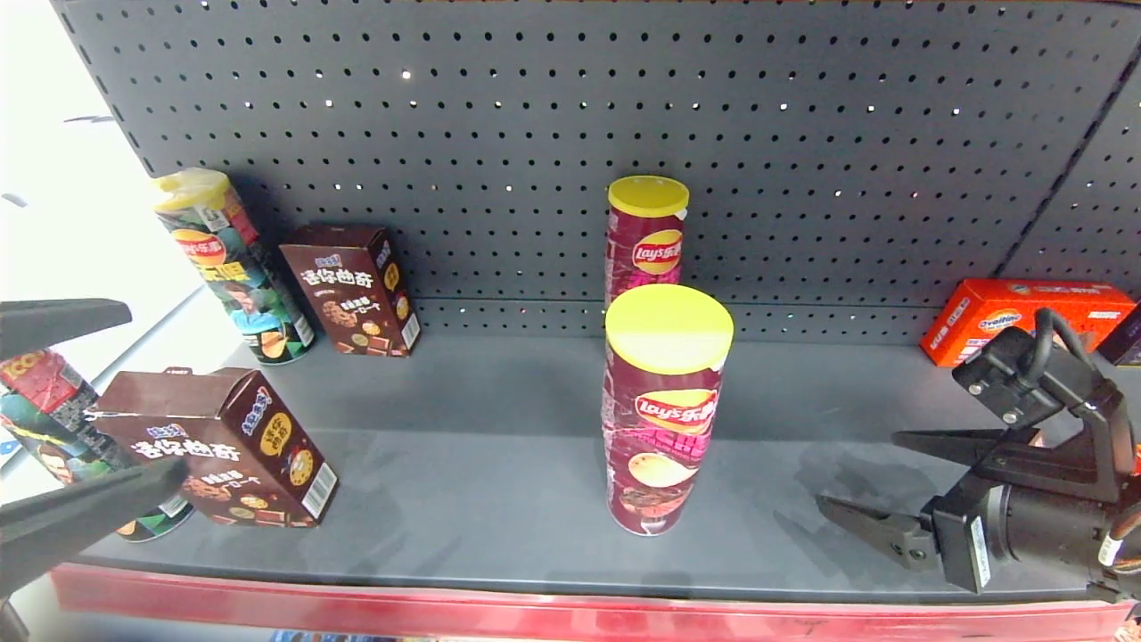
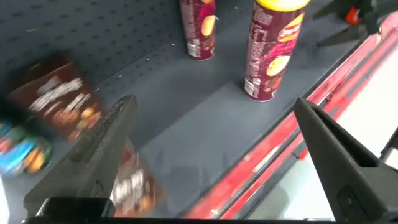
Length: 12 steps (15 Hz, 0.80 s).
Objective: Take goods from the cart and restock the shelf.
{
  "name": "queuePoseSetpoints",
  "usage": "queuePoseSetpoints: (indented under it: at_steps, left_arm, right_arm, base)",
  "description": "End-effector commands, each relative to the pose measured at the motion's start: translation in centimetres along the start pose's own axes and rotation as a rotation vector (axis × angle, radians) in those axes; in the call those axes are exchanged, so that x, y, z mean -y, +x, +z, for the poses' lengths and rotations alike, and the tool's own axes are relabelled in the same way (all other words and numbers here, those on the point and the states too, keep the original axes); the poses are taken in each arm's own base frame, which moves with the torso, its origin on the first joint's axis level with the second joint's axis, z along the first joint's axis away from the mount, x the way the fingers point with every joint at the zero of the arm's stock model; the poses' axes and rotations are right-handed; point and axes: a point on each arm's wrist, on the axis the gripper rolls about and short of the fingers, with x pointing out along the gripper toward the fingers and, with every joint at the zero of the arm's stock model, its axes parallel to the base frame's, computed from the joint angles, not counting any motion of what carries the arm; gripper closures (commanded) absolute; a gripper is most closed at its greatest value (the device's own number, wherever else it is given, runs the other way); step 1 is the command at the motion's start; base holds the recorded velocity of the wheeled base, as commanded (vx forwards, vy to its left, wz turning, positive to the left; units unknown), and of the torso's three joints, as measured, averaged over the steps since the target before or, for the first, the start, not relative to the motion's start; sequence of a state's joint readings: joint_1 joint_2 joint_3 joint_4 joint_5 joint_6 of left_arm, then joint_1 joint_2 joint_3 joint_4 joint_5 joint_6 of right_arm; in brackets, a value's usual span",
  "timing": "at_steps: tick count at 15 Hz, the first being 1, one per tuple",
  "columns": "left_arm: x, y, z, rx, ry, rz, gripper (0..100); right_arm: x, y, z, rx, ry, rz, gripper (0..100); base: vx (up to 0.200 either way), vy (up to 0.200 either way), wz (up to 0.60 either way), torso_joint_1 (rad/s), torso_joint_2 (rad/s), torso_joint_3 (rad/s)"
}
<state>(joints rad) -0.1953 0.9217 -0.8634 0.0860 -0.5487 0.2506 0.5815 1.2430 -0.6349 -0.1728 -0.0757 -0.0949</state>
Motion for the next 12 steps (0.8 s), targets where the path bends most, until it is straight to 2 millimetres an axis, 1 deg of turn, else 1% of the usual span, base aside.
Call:
queuePoseSetpoints:
  at_steps: [1,2,5,7,9,10,11,12]
  left_arm:
    - [-2.0,5.9,-1.0,-0.083,-0.011,-0.078,0]
    - [-2.3,7.3,-1.1,-0.077,-0.004,-0.089,0]
    - [-2.9,10.3,-1.9,-0.090,-0.005,-0.124,0]
    - [-2.6,11.6,-2.3,-0.110,-0.006,-0.141,0]
    - [-2.6,13.1,-2.5,-0.129,0.005,-0.157,0]
    - [-2.7,13.7,-2.4,-0.130,0.020,-0.161,0]
    - [-3.0,14.8,-2.3,-0.134,0.044,-0.170,0]
    - [-3.2,15.3,-2.3,-0.136,0.050,-0.171,0]
  right_arm:
    - [0.2,-0.1,0.0,0.005,0.003,-0.005,0]
    - [0.2,-0.1,0.0,0.005,0.004,-0.008,0]
    - [0.2,0.0,0.0,-0.002,0.004,-0.009,0]
    - [0.2,0.1,0.0,-0.001,0.006,-0.008,0]
    - [0.6,0.2,-0.1,-0.007,0.014,-0.025,0]
    - [0.7,0.2,-0.1,-0.008,0.019,-0.032,0]
    - [1.1,0.1,-0.1,-0.008,0.026,-0.049,0]
    - [1.2,0.1,-0.1,-0.007,0.028,-0.053,0]
  base:
    - [0.000,0.000,0.00,0.000,0.00,0.000]
    - [0.000,0.000,0.00,0.000,0.00,0.000]
    - [0.000,0.000,0.00,0.000,0.00,0.000]
    - [0.000,0.000,0.00,0.000,0.00,0.000]
    - [0.000,0.000,0.00,0.000,0.00,0.000]
    - [0.000,0.000,0.00,0.000,0.00,0.000]
    - [0.000,0.000,0.00,0.000,0.00,0.000]
    - [0.000,0.000,0.00,0.000,0.00,0.000]
